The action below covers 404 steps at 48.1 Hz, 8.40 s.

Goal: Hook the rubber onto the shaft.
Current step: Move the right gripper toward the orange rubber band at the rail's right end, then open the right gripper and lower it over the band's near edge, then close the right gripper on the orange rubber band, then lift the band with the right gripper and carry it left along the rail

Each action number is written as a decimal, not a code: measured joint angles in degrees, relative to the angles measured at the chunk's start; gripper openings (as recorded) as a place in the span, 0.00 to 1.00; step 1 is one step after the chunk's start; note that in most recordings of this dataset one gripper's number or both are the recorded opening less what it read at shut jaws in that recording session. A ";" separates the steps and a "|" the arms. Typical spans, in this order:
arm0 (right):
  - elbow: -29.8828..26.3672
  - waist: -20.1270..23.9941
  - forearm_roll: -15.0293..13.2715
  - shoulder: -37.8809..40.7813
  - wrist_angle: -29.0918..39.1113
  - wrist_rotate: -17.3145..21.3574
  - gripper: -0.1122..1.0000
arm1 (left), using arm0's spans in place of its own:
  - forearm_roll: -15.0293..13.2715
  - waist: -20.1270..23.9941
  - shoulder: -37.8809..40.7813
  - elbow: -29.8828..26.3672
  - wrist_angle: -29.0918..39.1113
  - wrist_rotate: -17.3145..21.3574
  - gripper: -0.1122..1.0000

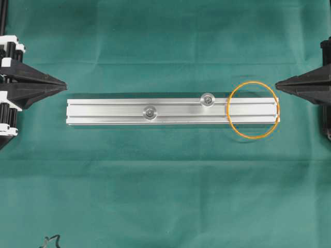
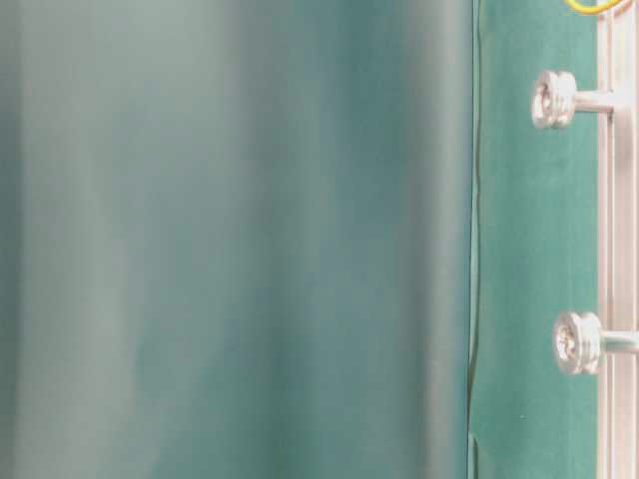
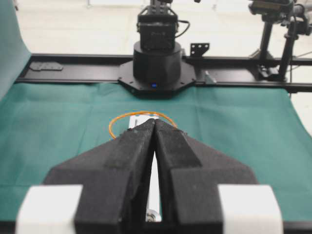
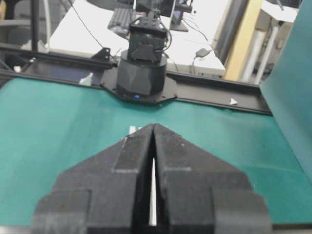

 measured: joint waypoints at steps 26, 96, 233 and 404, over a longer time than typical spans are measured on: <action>-7.82 -0.88 0.26 1.49 17.05 1.76 0.13 | 1.14 0.00 0.09 -2.99 6.33 -0.44 0.10; -24.96 -0.88 0.26 12.66 63.81 2.02 0.13 | 1.32 0.00 0.79 -13.97 54.67 -0.62 0.10; -26.10 2.29 2.29 19.34 74.53 2.02 0.92 | 1.32 0.00 0.79 -14.06 54.49 -0.44 0.10; -30.32 8.96 -0.53 32.34 74.00 2.02 0.14 | 1.32 0.00 0.79 -14.06 54.32 -0.44 0.10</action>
